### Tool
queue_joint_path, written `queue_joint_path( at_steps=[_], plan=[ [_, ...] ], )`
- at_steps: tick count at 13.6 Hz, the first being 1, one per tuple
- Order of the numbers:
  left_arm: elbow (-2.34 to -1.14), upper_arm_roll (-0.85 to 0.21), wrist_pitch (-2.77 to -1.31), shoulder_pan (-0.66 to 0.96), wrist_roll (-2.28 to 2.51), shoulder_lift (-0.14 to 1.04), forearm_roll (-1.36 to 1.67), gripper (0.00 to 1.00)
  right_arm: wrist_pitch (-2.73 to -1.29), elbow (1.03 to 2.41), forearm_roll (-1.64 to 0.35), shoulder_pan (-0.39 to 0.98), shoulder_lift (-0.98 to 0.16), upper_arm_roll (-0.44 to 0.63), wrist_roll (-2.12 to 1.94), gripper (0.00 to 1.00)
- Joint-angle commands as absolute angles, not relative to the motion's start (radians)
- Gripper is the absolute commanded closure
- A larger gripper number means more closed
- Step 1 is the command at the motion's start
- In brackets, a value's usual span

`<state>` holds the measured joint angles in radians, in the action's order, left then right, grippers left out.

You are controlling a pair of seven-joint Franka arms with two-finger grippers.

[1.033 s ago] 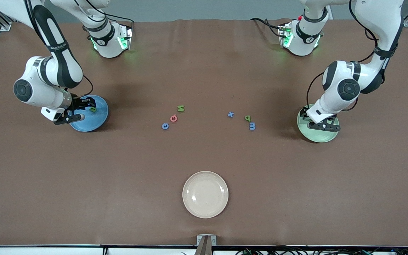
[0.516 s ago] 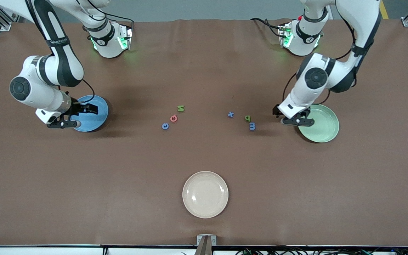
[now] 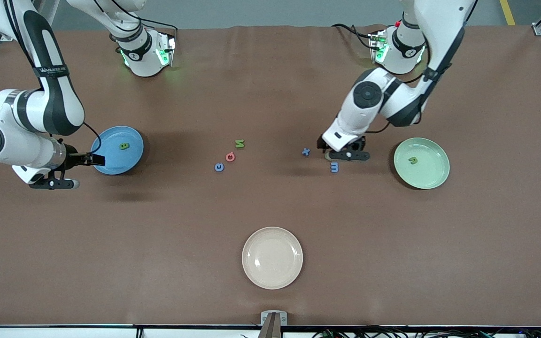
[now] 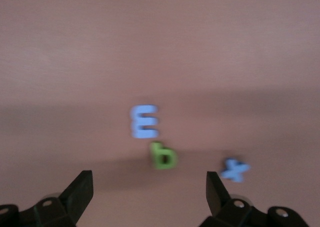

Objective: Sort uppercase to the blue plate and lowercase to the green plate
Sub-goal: 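Release the u on the green plate while the right gripper places B, then grasp the blue x with the left gripper while the right gripper grasps C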

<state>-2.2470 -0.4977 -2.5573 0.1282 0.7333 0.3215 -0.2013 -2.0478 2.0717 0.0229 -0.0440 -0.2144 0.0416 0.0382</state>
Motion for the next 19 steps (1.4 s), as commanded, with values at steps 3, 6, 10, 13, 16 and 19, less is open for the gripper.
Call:
queue_joint_path(
  at_steps=[3,6,10,13,16,19],
  plan=[
    [-2.140,-0.495,-2.557,0.189,0.761,0.435,-0.233,0.02,-2.026,2.046,-0.049,0.104,-0.222,0.032,0.426,0.00],
    [-2.103,-0.497,-2.559,0.207,0.752,0.495,-0.305,0.09,-2.046,1.996,-0.005,0.167,-0.270,0.037,0.492,0.00],
    [-2.059,-0.497,-2.559,0.238,0.755,0.544,-0.347,0.14,-2.031,1.950,0.020,0.187,-0.314,0.034,0.613,0.00],
    [-2.052,-0.497,-2.560,0.256,0.755,0.567,-0.351,0.27,-2.054,1.950,0.015,0.282,-0.343,0.032,0.905,0.00],
    [-2.059,-0.497,-2.560,0.256,0.759,0.583,-0.373,0.36,-2.158,1.977,-0.076,0.342,-0.368,0.034,1.103,0.00],
    [-2.060,-0.495,-2.560,0.256,0.759,0.594,-0.374,0.42,-2.288,2.008,-0.107,0.420,-0.382,0.032,1.341,0.00]
  ],
)
